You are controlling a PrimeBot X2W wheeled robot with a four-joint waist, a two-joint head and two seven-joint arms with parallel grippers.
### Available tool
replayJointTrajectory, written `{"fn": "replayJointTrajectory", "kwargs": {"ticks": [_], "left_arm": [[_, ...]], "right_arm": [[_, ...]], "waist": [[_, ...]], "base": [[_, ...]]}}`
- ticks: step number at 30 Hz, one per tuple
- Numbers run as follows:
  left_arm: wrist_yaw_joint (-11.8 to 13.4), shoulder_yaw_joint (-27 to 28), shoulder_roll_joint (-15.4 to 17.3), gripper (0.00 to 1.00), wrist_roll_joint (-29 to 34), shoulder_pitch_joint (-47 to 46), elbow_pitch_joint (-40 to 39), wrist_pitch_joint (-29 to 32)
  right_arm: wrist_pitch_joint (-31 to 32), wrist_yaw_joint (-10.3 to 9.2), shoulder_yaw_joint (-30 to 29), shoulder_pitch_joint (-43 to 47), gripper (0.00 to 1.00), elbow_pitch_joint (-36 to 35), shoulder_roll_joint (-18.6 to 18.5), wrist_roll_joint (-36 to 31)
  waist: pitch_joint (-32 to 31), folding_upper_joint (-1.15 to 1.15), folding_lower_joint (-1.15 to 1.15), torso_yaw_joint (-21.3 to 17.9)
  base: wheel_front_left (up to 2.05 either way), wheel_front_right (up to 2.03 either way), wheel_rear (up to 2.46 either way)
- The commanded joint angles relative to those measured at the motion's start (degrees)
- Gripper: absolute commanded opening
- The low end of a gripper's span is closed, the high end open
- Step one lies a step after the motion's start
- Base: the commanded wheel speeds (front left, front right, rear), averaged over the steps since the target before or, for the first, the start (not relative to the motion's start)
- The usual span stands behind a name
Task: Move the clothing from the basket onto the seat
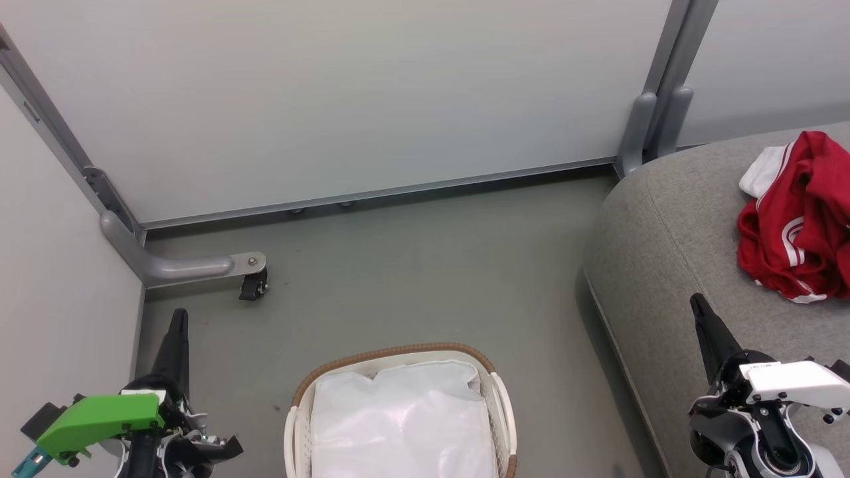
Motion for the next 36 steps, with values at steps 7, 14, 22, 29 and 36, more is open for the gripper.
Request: {"fn": "replayJointTrajectory", "kwargs": {"ticks": [7,14,22,29,36], "left_arm": [[-0.3,0.1,0.4,0.00,-0.2,-0.6,-0.1,0.3],[-0.3,0.1,0.4,0.00,-0.2,-0.6,-0.1,0.2],[-0.3,0.1,0.4,0.00,-0.2,-0.6,-0.1,0.2],[-0.3,0.1,0.4,0.00,-0.2,-0.6,-0.1,0.2],[-0.3,0.1,0.4,0.00,-0.2,-0.6,-0.1,0.2]], "right_arm": [[0.2,-0.02,-0.1,0.6,0.00,-0.2,-0.3,0.2],[0.2,-0.02,-0.1,0.6,0.00,-0.2,-0.3,0.2],[0.2,-0.02,-0.1,0.6,0.00,-0.2,-0.3,0.2],[0.2,-0.02,-0.1,0.6,0.00,-0.2,-0.3,0.2],[0.2,-0.02,-0.1,0.6,0.00,-0.2,-0.3,0.2]], "waist": [[0.0,0.00,0.00,0.0],[0.0,0.00,0.00,0.0],[0.0,0.00,0.00,0.0],[0.0,0.00,0.00,0.0],[0.0,0.00,0.00,0.0]], "base": [[0.00,0.00,0.00],[0.00,0.00,0.00],[0.00,0.00,0.00],[0.00,0.00,0.00],[0.00,0.00,0.00]]}}
